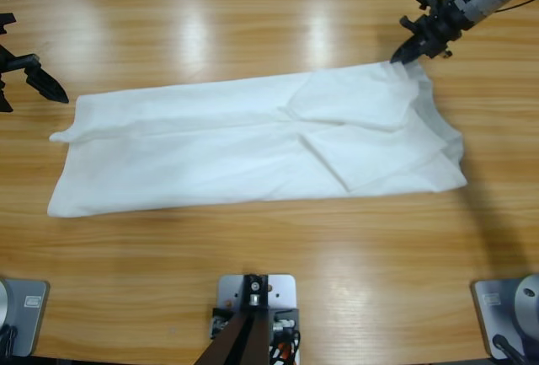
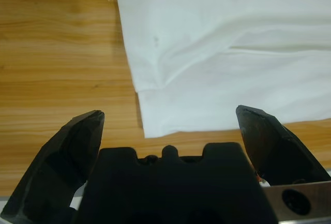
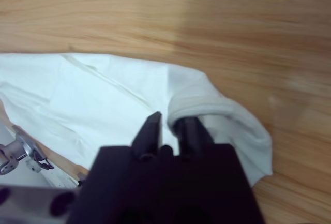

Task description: Fold clothes

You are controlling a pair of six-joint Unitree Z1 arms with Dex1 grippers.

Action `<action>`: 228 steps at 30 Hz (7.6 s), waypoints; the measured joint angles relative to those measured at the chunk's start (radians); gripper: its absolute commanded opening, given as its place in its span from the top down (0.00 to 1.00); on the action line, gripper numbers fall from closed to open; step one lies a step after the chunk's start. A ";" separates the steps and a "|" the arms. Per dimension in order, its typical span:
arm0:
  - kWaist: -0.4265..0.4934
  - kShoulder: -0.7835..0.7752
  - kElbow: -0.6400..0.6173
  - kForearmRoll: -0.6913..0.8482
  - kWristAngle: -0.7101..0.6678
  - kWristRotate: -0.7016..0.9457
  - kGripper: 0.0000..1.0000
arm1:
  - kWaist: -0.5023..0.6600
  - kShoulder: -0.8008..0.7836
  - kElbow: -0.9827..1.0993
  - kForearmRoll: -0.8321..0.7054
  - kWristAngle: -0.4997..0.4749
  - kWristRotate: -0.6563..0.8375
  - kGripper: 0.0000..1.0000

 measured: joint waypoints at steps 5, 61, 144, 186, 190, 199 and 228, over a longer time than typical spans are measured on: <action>0.000 0.000 0.000 0.000 0.000 0.000 0.00 | 0.000 0.000 0.001 0.001 -0.001 0.000 1.00; 0.013 -0.019 0.013 -0.004 0.017 0.000 0.00 | -0.090 0.091 -0.352 0.308 -0.050 -0.008 0.00; 0.015 -0.023 0.148 -0.199 0.001 -0.009 0.00 | 0.535 0.243 -0.481 0.316 -0.014 0.090 0.00; 0.017 -0.023 0.166 -0.204 0.001 -0.009 0.00 | 0.636 0.078 -0.248 0.268 -0.119 0.258 0.00; 0.017 -0.023 0.166 -0.204 0.001 -0.009 0.00 | 0.645 0.021 -0.249 0.268 -0.160 0.276 0.00; 0.018 -0.023 0.167 -0.209 0.001 -0.009 0.00 | 0.704 0.003 -0.448 0.279 -0.154 0.282 0.00; -0.011 -0.028 0.177 -0.241 -0.053 -0.009 0.00 | 0.800 0.402 -0.922 0.509 -0.117 0.274 0.00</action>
